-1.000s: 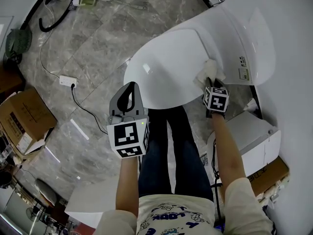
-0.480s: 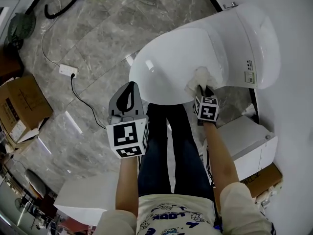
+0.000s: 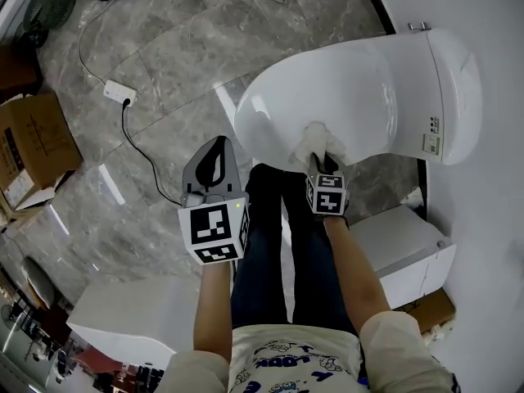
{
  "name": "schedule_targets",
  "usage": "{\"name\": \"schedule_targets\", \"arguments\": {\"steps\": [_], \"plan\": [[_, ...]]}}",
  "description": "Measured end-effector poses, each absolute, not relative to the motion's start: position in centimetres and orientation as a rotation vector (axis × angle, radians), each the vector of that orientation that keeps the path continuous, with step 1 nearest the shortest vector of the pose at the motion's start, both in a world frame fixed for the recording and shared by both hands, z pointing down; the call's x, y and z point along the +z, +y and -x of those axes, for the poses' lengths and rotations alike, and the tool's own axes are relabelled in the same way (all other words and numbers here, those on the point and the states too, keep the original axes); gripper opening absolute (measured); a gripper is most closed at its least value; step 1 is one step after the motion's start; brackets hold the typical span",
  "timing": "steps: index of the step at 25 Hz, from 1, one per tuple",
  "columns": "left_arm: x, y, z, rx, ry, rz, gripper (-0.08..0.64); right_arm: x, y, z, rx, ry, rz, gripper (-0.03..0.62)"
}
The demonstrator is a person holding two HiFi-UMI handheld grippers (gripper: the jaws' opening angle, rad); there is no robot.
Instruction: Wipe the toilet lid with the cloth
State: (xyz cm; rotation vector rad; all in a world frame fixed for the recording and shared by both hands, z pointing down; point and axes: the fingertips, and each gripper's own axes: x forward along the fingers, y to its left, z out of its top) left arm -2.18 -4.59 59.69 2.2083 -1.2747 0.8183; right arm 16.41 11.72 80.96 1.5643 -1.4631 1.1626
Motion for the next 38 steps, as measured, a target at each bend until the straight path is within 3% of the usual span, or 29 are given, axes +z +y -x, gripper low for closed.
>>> {"name": "schedule_targets", "arguments": {"steps": [21, 38], "plan": [[61.1, -4.7, 14.3, 0.759, -1.469, -2.021, 0.003, 82.3, 9.2, -0.9, 1.066, -1.718, -1.225, 0.091], [59.4, -4.2, 17.2, 0.733, -1.549, -1.976, 0.003, 79.9, 7.8, 7.8, 1.147, -1.927, -1.011, 0.091]]}}
